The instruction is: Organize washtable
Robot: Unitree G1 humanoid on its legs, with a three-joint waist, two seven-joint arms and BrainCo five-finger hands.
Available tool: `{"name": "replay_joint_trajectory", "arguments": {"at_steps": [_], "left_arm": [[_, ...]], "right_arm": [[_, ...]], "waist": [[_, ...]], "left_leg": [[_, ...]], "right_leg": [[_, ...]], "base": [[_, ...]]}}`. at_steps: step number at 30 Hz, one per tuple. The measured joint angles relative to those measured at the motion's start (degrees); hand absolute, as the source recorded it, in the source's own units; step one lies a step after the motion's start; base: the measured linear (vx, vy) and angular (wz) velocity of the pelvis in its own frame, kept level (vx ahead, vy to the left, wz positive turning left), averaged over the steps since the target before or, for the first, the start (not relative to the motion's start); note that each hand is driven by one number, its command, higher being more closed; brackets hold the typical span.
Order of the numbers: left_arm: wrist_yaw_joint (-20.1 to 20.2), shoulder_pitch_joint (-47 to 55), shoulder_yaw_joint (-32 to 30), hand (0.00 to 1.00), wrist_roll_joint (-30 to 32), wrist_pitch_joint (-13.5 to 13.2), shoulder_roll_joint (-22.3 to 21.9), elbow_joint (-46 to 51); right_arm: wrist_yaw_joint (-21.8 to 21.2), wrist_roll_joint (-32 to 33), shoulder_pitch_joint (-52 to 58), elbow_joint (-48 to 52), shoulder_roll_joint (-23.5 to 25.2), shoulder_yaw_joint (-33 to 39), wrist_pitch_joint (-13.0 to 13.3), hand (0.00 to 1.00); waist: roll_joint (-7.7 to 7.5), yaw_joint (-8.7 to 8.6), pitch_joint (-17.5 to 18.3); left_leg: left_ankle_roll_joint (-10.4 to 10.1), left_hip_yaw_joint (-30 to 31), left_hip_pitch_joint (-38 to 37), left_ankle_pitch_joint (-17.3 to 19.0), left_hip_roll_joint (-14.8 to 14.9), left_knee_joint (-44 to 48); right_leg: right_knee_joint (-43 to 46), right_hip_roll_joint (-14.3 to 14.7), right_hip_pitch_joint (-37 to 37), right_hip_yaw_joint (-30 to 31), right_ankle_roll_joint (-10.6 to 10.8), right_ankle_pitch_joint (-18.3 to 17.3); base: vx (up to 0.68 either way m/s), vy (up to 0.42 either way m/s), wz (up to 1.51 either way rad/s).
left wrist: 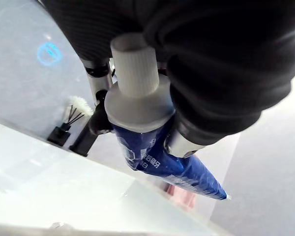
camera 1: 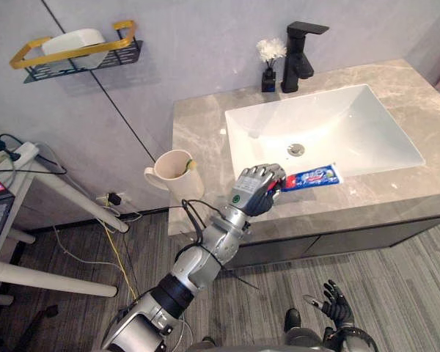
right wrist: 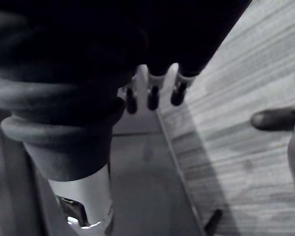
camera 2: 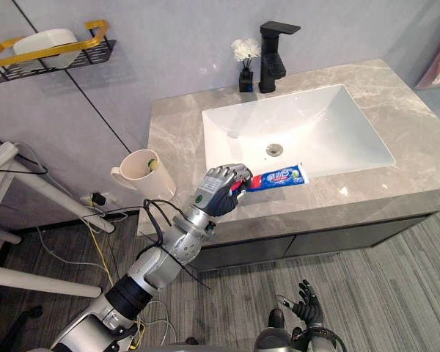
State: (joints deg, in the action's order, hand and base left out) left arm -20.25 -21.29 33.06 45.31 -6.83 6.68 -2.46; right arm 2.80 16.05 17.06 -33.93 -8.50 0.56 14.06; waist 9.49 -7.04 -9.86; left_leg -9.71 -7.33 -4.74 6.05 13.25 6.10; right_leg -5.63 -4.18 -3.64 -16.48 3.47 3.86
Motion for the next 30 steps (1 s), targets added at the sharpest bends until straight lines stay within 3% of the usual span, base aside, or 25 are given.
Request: {"name": "replay_joint_trajectory", "arguments": {"at_steps": [5,8,13,20,26,30], "left_arm": [[-0.1,-0.3,-0.1,1.00,-2.0,-0.5,-1.1,1.4],[-0.1,-0.3,-0.1,1.00,-2.3,-0.5,-1.3,1.4],[0.2,-0.3,-0.4,1.00,-2.6,-0.6,-1.2,1.4],[3.1,-0.3,-1.7,1.00,-4.3,-1.1,-3.1,1.4],[4.1,-0.4,-0.5,1.00,-5.1,-1.4,-3.9,2.0],[4.1,-0.8,0.8,1.00,-6.9,-1.3,-4.6,2.0]], "right_arm": [[-3.3,4.9,3.1,6.0,1.5,-2.4,0.3,0.00],[-8.1,11.6,5.7,12.0,1.2,-3.4,0.5,0.00],[-18.0,28.8,12.5,23.8,1.5,-3.1,-1.0,0.00],[-27.2,49.5,20.2,46.3,6.3,-0.2,-4.6,0.00],[-29.3,58.4,20.3,61.5,8.3,0.5,-5.2,0.00],[-27.8,62.4,15.4,62.8,8.8,0.9,-1.2,0.00]], "waist": [[-1.33,-0.01,0.4],[-2.48,-0.01,0.9],[-5.01,0.04,1.9],[-5.45,-0.08,2.0],[-6.71,1.04,2.6],[-6.83,1.48,3.2]], "left_leg": [[0.0,-3.2,-0.4,-1.3,-0.4,0.9],[-0.1,-5.3,-1.3,-1.6,-0.3,0.9],[-0.1,-9.8,-3.5,-1.5,-0.3,0.4],[1.6,-13.2,-5.0,1.6,-0.3,-0.4],[1.9,-13.3,-4.2,3.1,-2.6,-1.0],[2.1,-13.0,-3.9,3.0,-3.5,-1.1]], "right_leg": [[0.0,-0.4,0.2,2.5,-0.1,0.1],[0.0,-0.2,0.7,4.4,-0.4,0.3],[0.4,0.2,1.7,8.5,-0.4,0.8],[1.7,0.7,3.3,10.8,0.3,1.7],[1.4,-1.4,5.0,12.1,1.8,3.4],[1.4,-2.2,5.2,11.9,2.3,3.8]], "base": [[0.01,0.007,-0.27],[0.00,0.002,-0.34],[-0.01,0.018,-0.39],[-0.07,0.043,-0.22],[-0.11,0.087,-0.08],[-0.02,0.023,0.03]]}}
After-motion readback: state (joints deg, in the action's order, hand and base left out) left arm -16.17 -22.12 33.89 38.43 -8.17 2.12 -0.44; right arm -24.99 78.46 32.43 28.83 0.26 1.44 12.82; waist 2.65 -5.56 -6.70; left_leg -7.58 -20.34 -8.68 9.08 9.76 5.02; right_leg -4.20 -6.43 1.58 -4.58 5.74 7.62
